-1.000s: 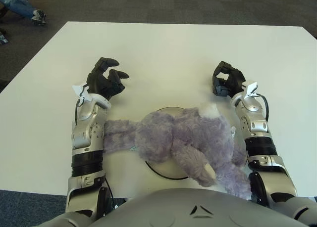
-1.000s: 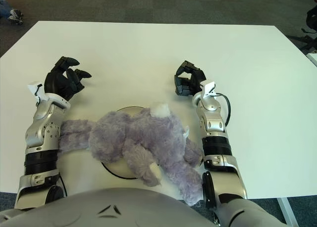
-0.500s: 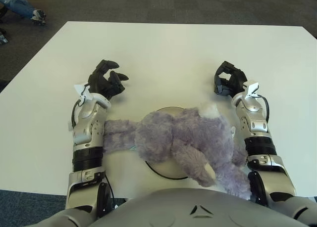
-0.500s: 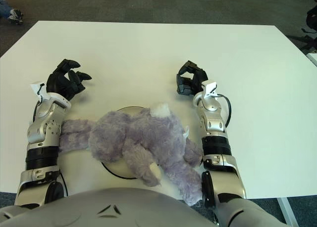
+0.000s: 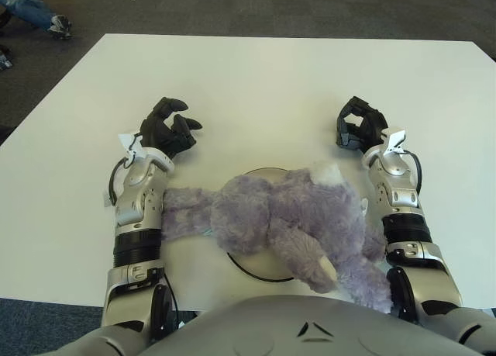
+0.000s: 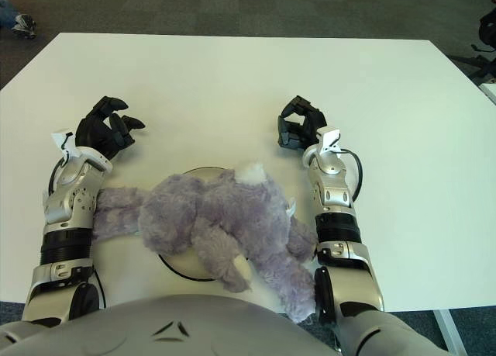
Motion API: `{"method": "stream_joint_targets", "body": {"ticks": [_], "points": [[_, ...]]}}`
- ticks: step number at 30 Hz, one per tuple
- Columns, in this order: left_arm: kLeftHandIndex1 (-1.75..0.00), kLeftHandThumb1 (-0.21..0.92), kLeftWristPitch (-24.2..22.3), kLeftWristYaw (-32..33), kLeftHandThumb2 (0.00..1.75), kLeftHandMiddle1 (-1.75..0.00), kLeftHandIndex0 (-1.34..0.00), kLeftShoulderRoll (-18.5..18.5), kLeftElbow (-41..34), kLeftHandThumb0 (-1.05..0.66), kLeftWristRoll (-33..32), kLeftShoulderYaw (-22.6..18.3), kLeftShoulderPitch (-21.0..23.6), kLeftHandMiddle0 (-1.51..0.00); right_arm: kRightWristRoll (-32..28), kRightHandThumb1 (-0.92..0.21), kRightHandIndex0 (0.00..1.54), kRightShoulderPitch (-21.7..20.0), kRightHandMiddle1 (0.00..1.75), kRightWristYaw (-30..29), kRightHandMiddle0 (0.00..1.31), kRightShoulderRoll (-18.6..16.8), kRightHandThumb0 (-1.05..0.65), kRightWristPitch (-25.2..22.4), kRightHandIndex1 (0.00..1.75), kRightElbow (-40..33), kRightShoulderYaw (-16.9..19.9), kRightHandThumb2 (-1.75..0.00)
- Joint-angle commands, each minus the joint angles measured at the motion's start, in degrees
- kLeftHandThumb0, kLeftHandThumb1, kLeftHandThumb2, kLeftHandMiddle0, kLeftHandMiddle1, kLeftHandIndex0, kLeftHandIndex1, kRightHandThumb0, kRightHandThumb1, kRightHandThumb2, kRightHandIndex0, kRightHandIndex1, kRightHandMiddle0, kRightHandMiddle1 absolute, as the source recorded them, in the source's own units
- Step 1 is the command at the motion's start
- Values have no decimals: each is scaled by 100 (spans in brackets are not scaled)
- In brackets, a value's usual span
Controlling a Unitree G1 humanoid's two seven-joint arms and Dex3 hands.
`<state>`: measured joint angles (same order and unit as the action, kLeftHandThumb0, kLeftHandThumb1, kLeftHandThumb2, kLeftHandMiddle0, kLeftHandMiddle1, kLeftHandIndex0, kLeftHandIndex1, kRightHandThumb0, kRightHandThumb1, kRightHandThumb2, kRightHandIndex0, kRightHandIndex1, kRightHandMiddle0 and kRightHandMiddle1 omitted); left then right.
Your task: Put the doll into the plate.
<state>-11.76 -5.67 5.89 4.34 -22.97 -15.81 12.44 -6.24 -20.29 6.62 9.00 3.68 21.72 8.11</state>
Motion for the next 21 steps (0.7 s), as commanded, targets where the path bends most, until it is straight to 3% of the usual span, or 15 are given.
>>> {"method": "stream_joint_targets", "body": {"ticks": [1, 21], "points": [[-175, 12, 50, -49, 155, -175, -64, 52, 61, -1, 26, -32, 78, -65, -143, -34, 123, -136, 175, -61, 60, -63, -48, 26, 175, 73, 129, -129], [-175, 11, 149, -200, 156, -175, -64, 53, 232, -1, -14, -65, 93, -65, -336, -33, 125, -237, 175, -580, 60, -338, -48, -126, 175, 110, 447, -130]]}}
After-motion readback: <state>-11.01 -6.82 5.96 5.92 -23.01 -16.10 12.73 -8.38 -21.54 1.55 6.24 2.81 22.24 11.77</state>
